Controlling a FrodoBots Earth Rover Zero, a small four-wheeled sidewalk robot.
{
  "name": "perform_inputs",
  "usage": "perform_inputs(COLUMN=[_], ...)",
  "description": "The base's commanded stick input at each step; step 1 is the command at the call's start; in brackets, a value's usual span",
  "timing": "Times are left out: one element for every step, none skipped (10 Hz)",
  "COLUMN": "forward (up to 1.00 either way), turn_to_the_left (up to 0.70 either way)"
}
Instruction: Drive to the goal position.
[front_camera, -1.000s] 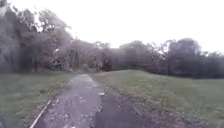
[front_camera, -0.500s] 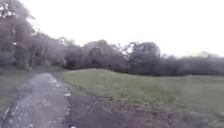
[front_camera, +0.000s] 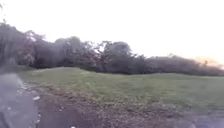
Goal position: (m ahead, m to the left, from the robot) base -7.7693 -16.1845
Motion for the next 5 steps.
perform_inputs(forward=[0.00, 0.00, 0.00, 0.00, 0.00], turn_to_the_left=[-0.70, -0.70, -0.70, -0.70, -0.70])
